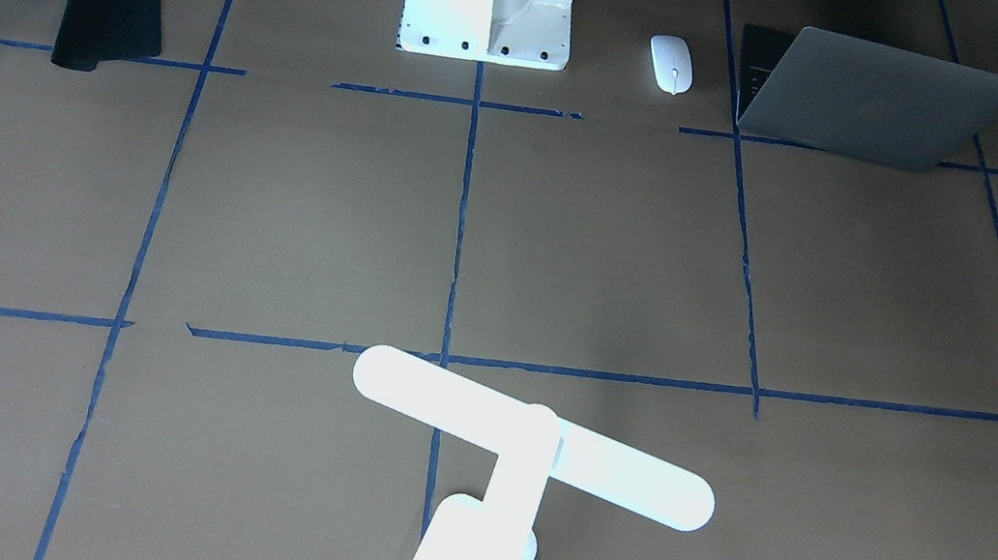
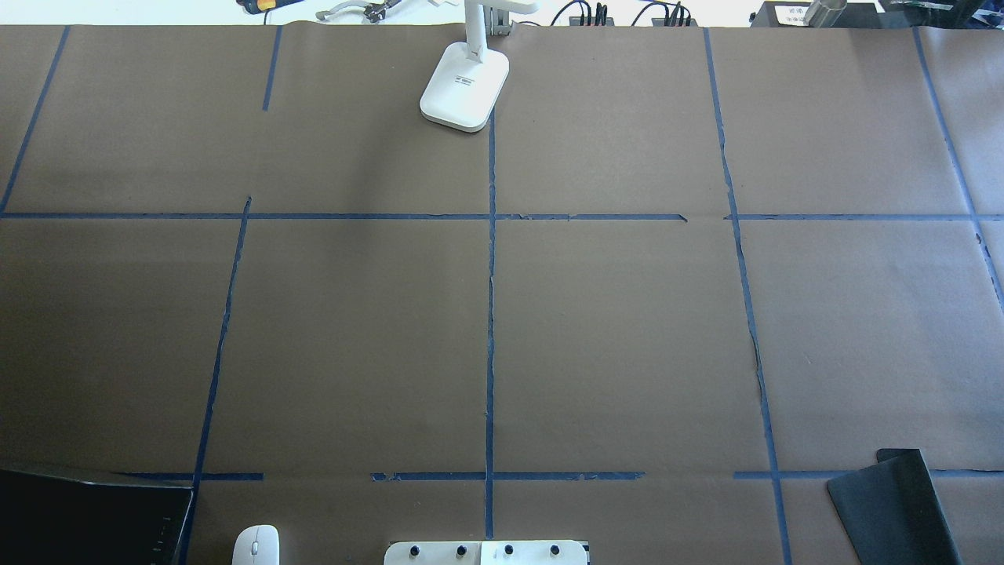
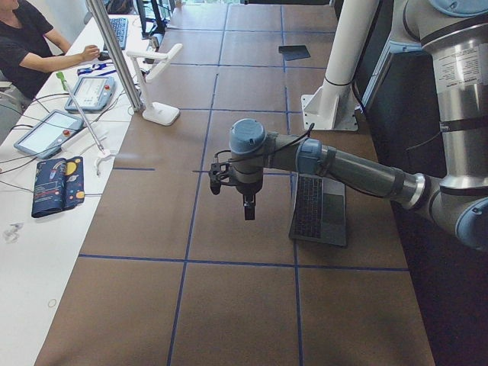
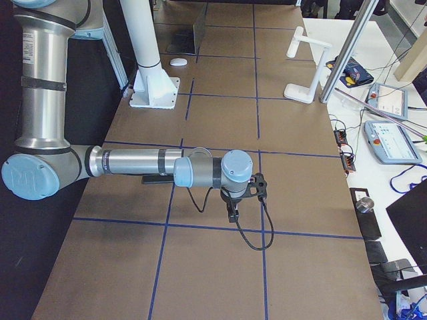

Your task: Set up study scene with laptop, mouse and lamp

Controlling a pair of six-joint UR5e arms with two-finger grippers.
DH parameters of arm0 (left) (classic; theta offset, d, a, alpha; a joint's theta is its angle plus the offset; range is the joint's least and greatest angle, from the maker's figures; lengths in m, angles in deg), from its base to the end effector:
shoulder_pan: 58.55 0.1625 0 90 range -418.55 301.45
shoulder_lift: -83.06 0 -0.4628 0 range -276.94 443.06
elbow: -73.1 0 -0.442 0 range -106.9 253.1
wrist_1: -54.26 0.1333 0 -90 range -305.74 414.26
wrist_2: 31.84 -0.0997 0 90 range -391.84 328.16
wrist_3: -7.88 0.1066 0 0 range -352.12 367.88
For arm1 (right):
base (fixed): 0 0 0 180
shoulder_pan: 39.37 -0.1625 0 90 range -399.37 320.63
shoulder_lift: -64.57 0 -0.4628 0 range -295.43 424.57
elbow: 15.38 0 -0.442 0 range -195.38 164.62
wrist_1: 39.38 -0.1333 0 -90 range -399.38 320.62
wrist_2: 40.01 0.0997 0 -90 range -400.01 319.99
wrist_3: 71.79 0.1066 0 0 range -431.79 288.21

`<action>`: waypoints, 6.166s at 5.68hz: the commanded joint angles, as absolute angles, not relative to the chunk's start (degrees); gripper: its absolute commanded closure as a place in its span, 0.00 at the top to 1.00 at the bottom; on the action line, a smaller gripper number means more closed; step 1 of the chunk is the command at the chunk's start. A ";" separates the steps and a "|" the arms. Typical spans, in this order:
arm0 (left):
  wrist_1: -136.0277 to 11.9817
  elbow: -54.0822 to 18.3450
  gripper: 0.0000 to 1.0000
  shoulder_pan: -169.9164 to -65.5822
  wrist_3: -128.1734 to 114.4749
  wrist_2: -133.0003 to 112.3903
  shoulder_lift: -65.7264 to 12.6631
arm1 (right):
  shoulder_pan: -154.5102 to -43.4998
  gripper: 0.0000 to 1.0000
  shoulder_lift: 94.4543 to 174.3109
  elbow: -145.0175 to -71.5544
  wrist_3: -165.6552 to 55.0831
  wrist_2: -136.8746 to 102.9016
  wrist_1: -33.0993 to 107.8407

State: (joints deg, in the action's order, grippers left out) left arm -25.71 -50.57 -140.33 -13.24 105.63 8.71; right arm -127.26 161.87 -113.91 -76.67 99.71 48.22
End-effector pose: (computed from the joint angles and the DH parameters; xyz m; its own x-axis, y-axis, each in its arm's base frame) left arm 0.0036 -0.4079 0.5289 0.6614 -0.1684 -0.7308 0.1037 0.9856 -0.1333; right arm 0.0340 -0.4885 0.6745 0.6388 -0.1567 0.7532 0.0914 0.9876 0.1279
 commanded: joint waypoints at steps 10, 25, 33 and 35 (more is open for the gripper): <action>-35.56 -66.20 1.00 -115.89 -90.26 102.29 21.27 | -127.18 1.00 163.72 -112.85 -76.18 102.20 42.80; -56.58 -59.43 0.00 -104.33 -120.18 97.80 21.45 | -127.18 1.00 164.24 -114.26 -76.45 101.14 41.04; -30.12 -30.86 0.00 -112.62 -126.27 95.61 -40.69 | -127.18 1.00 164.95 -113.38 -76.01 102.64 41.48; -30.73 -21.26 0.00 -104.99 -138.75 87.12 -53.71 | -127.18 1.00 164.86 -112.07 -76.09 103.34 41.40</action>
State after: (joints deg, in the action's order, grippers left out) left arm -30.48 -26.51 -108.29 -132.84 90.92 -46.83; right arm -127.18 164.92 -112.95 -76.03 103.13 41.45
